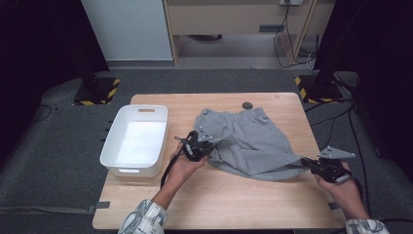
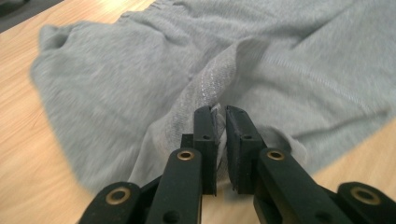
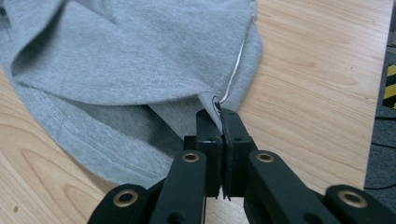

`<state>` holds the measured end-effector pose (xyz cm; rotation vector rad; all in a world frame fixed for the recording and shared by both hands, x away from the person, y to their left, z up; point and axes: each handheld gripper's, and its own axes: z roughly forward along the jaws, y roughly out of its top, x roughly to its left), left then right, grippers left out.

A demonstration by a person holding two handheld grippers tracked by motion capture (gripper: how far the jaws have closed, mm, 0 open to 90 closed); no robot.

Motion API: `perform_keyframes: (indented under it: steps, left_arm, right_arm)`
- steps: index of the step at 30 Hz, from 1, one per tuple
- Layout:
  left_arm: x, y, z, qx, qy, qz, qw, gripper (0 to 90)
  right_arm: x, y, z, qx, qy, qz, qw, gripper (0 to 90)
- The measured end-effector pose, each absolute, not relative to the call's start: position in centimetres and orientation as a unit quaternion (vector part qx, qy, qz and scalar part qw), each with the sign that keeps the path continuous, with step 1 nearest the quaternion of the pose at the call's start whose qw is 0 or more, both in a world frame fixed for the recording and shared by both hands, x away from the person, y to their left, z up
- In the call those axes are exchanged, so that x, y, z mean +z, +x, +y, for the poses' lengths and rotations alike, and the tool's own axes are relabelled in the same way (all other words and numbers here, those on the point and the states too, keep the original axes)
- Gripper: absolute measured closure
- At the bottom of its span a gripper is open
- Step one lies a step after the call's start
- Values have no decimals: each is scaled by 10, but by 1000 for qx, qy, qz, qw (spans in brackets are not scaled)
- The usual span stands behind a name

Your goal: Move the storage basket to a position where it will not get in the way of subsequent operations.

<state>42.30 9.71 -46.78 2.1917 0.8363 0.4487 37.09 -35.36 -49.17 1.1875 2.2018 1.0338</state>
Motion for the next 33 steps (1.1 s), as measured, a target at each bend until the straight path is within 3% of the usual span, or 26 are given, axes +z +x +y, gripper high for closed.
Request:
perform_keyframes:
  steps: [15,33]
  left_arm:
    - [-458,387,157,209,860,341,315,843]
    - [-467,368,184,216,863,347,296,846]
  right_arm:
    - [-481,371,-372,354,442,792,228,884]
    - [-472,350,-392,344,436,800,227,885]
